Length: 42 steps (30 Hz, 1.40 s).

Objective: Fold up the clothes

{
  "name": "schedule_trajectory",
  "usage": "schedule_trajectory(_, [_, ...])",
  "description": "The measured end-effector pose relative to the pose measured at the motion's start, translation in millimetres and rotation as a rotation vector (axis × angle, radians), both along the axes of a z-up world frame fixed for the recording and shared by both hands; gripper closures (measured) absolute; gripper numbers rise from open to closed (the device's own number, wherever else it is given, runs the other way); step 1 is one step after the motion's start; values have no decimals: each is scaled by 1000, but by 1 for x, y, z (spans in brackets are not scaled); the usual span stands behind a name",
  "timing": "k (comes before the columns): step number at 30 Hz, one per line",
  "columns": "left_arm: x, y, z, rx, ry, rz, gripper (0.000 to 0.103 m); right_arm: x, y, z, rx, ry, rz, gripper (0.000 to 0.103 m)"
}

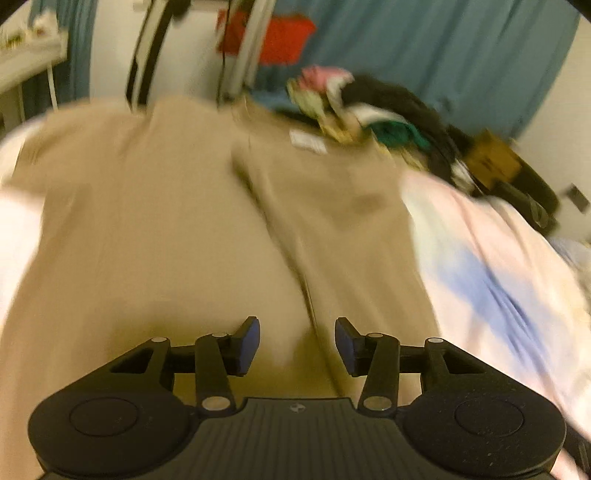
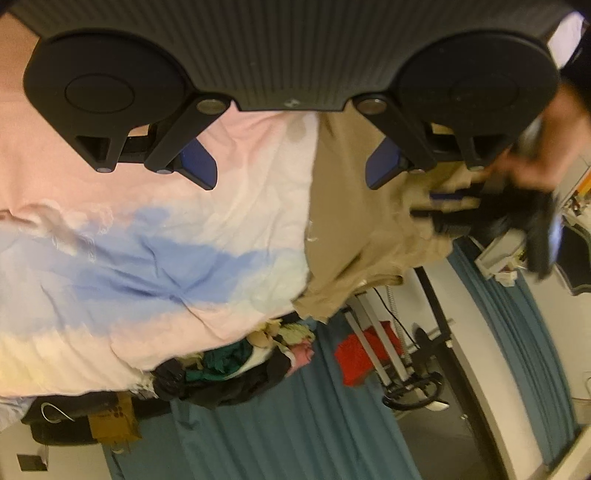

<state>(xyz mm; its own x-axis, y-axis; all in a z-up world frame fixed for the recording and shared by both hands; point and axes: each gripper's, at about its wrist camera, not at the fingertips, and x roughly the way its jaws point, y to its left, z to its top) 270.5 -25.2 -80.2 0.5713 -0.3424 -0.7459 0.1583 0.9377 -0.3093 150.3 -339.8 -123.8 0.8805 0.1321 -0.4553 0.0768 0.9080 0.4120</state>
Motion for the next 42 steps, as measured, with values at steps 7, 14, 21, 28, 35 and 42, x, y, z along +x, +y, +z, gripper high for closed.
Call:
schedule_trajectory(7, [-150,20,-9,-179,79,-122,59,-22,3,18,-13,-53,8,15])
schedule_trajectory(14, [-204,26,-23,-166,101,-150,59,-62,12,31,-41,-66,15,15])
schedule_trajectory(21, [-204,28,-39,-165,205,-152,56,-82,19,30,9,-46,27,14])
schedule_trajectory(28, [-199,29,-44,-156,206,-141,94,-81,25,29,-12,-33,29,14])
schedule_trajectory(35, [-221,29,-16,-104,114,-184,100,-78,29,29,-49,-41,18,14])
schedule_trajectory(42, [-234,20,-14,26,72,-186,99,-79,33,31,-45,-51,59,14])
